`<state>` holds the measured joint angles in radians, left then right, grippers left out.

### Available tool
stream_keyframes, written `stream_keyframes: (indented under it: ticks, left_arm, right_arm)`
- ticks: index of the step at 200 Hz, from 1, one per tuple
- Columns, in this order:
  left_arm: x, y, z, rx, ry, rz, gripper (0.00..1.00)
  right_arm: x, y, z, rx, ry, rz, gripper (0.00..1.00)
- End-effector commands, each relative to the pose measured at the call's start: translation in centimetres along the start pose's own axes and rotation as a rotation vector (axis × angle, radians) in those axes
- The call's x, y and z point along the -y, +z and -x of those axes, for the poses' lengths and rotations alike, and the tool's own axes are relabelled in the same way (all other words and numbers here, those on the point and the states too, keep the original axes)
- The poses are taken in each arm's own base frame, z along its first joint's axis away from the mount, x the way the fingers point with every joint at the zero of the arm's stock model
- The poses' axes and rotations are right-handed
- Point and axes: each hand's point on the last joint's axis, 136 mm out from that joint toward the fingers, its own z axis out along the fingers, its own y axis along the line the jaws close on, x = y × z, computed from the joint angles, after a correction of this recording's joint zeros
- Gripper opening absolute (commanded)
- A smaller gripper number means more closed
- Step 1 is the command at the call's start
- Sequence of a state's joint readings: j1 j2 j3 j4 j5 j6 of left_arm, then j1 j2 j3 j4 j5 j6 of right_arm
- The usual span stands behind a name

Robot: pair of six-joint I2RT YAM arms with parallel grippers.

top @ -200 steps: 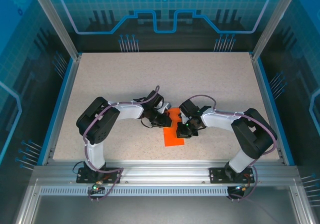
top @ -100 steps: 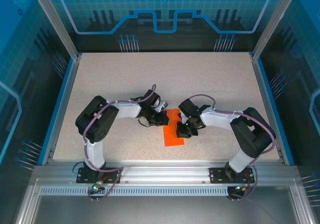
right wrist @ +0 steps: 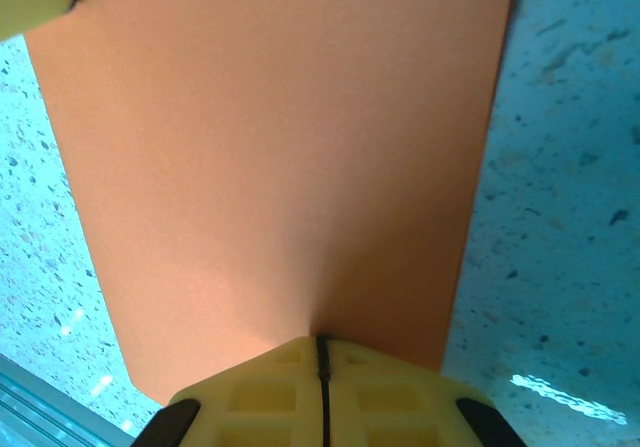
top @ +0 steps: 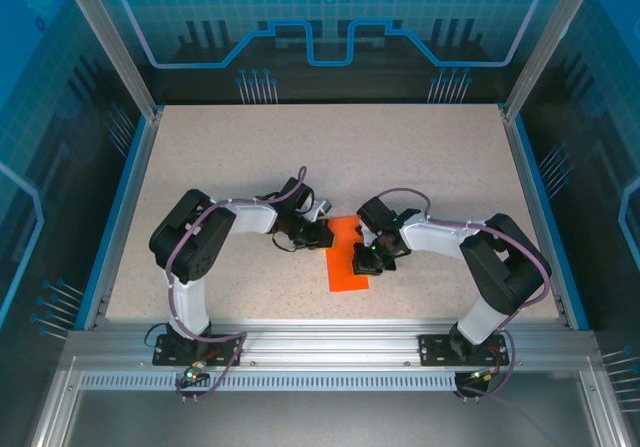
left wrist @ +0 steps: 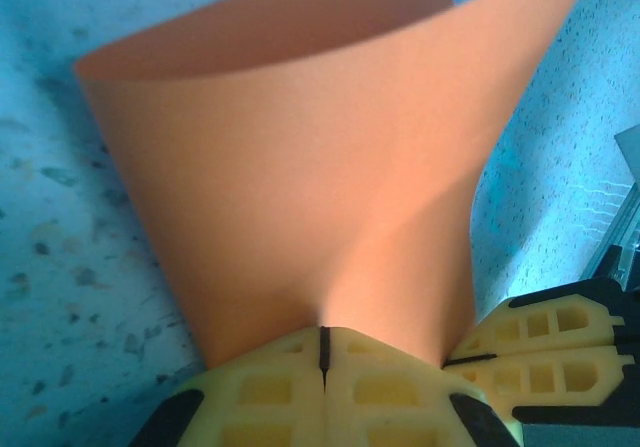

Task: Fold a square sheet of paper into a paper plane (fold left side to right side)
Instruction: First fold the square sheet of paper in half at the center of the table.

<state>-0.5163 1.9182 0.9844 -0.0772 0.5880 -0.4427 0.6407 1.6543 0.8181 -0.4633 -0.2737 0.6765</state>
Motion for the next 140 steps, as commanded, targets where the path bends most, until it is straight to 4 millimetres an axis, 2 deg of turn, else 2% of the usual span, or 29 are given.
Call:
stream_keyframes:
  ticks: [1, 93, 140]
  left_arm:
    - [-2.9, -0.3, 1.1, 0.046, -0.017, 0.067, 0.00]
    - [-2.8, -2.1, 6.8, 0.158, -0.040, 0.067, 0.01]
    - [-3.1, -2.1, 7.7, 0.168, -0.050, 0.062, 0.02]
  right_arm:
    - [6.0, 2.8, -4.1, -0.137, 0.058, -0.217, 0.07]
    - [6.1, 2.9, -4.5, -0.144, 0.063, -0.212, 0.07]
    - [6.1, 3.0, -4.4, -0.142, 0.064, -0.210, 0.07]
